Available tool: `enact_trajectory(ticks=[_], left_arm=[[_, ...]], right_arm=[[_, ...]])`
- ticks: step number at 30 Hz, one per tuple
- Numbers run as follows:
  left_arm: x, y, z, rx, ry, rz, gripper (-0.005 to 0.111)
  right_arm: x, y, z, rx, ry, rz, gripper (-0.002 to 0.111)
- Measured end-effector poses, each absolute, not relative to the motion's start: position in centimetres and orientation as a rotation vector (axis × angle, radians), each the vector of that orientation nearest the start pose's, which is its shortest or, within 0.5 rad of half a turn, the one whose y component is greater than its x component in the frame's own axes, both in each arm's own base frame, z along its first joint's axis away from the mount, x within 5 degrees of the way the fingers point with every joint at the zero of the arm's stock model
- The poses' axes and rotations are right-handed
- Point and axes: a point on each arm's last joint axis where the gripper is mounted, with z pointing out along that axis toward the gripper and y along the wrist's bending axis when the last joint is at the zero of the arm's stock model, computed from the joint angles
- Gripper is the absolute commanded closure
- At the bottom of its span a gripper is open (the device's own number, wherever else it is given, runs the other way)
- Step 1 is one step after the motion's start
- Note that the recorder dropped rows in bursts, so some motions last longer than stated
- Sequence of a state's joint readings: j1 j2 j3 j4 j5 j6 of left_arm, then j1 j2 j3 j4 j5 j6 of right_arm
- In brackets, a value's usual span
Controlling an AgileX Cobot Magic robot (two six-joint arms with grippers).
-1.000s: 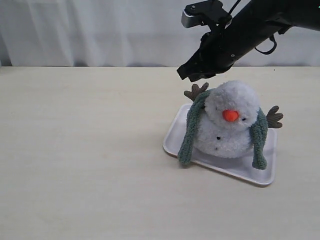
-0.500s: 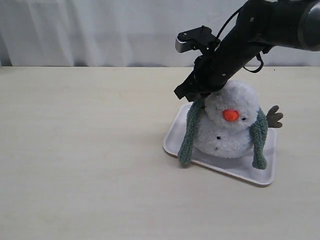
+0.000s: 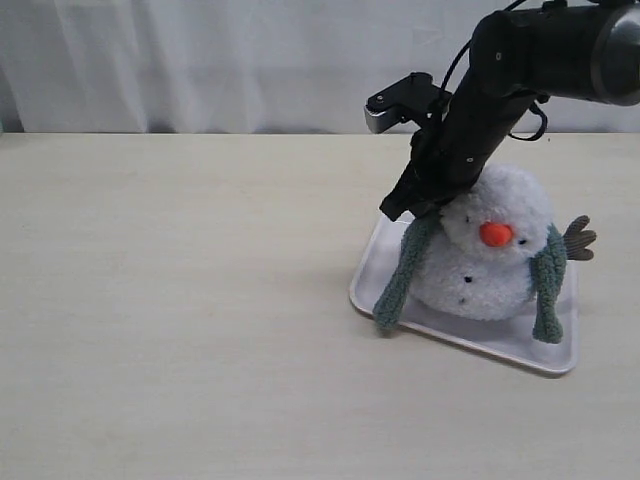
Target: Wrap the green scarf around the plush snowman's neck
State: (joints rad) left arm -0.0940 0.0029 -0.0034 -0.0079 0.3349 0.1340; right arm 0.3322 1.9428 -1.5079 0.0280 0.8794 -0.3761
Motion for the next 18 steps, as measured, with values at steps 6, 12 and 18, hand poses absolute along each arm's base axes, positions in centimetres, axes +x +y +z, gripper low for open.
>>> enact_trajectory(ticks=[6, 12, 18], left_arm=[[5.4, -0.5, 18.4, 0.202, 1.807, 0.021, 0.107], [5.4, -0.5, 18.4, 0.202, 1.807, 0.021, 0.107], [5.4, -0.5, 18.4, 0.202, 1.807, 0.021, 0.107]], right_arm=[[38.6, 13.6, 23.6, -0.983, 2.573, 0.021, 0.104], [37.3, 13.6, 26.6, -0.948, 2.456, 0.081, 0.104], [33.6, 9.9, 31.5, -0.609, 2.295, 0.048, 0.104]])
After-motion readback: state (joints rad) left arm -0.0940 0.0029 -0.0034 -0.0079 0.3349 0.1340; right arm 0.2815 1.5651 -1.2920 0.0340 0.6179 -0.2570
